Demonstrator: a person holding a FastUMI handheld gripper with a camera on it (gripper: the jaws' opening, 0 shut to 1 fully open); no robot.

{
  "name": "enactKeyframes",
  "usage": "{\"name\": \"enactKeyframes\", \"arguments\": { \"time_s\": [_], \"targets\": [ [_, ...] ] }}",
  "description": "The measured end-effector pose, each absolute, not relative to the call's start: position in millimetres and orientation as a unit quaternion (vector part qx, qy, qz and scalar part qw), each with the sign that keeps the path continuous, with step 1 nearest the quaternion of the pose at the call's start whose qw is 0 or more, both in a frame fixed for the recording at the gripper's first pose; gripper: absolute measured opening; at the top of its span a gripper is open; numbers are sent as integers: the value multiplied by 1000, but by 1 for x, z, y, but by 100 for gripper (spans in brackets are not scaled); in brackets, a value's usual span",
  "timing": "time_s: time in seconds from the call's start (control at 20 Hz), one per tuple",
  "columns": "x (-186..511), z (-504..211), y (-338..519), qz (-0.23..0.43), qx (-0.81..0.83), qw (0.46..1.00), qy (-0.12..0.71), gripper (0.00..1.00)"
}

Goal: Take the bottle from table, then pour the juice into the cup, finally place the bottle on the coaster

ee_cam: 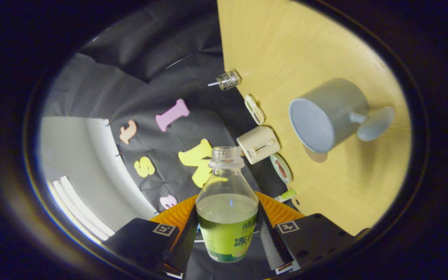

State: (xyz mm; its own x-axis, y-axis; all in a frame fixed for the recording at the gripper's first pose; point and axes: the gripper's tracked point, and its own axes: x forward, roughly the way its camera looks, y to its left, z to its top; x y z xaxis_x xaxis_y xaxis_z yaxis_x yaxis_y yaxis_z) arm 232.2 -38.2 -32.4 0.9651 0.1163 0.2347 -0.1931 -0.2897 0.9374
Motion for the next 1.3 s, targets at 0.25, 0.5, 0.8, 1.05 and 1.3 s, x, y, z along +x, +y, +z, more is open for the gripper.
{"name": "enactKeyframes", "arguments": {
  "time_s": [0.25, 0.5, 0.8, 1.05, 1.3],
  "targets": [
    [230, -36, -22, 125, 643, 756, -9, 80],
    [216, -46, -18, 85, 494, 865, 16, 80],
    [175, -44, 15, 78, 324, 943, 23, 80],
    [150, -34, 7, 43, 202, 978, 12, 80],
    [145, -24, 7, 31, 126, 991, -10, 81]
  ]
}}
